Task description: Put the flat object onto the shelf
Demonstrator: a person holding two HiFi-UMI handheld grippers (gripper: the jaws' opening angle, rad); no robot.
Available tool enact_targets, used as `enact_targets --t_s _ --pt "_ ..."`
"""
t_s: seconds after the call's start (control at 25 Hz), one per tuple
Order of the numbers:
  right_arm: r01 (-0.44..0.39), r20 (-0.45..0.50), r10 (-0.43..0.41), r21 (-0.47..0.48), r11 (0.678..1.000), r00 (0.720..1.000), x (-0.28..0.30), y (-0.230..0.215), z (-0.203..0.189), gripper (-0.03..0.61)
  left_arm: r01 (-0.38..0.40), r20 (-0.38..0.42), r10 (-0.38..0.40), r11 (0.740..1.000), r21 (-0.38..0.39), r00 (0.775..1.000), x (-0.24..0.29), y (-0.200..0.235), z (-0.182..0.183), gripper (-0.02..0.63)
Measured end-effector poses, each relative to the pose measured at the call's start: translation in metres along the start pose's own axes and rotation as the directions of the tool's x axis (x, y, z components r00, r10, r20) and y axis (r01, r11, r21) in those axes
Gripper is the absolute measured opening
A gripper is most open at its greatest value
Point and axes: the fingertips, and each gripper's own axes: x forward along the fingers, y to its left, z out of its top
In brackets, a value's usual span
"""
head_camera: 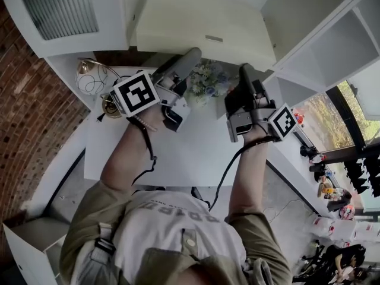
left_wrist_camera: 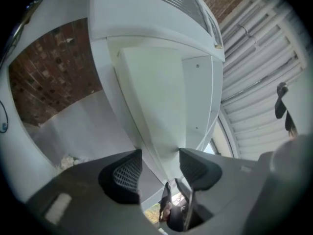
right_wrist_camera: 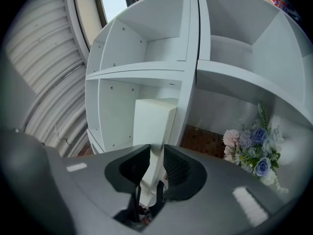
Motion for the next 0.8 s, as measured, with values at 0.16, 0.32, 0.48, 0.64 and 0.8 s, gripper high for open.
enact_targets --t_s 0.16,0.32,0.48,0.64,0.8 --pt "-0.013 0.011 0.013 0.046 0.999 1.000 0.008 -0.005 -0.002 0.070 0.002 0.012 0.000 0.992 -0.127 1.000 -0.004 0.007 0.005 0.224" --pt "-0.016 0.025 0.014 0.093 0.996 1.000 0.012 -0.011 -0.001 0.038 0.005 0.020 -0.001 0.975 -0.221 1.000 -0.005 0.013 0.005 0.190" --pt "-0.003 0.036 -0.003 0.148 0.989 0.999 0.017 -0.016 -0.001 0.005 0.019 0.033 -0.009 0.947 -0.322 0.999 -0.005 0.017 0.007 0.155" --pt "0.026 0.057 -0.039 0.208 0.978 0.998 0.021 -0.025 0.000 0.005 0.002 0.035 0.010 0.941 -0.339 0.999 -0.005 0.021 0.006 0.132" --pt "0.022 0.051 -0.034 0.223 0.975 0.998 0.023 -0.025 -0.002 0.005 -0.008 0.028 0.019 0.943 -0.333 0.999 -0.003 0.021 0.006 0.121"
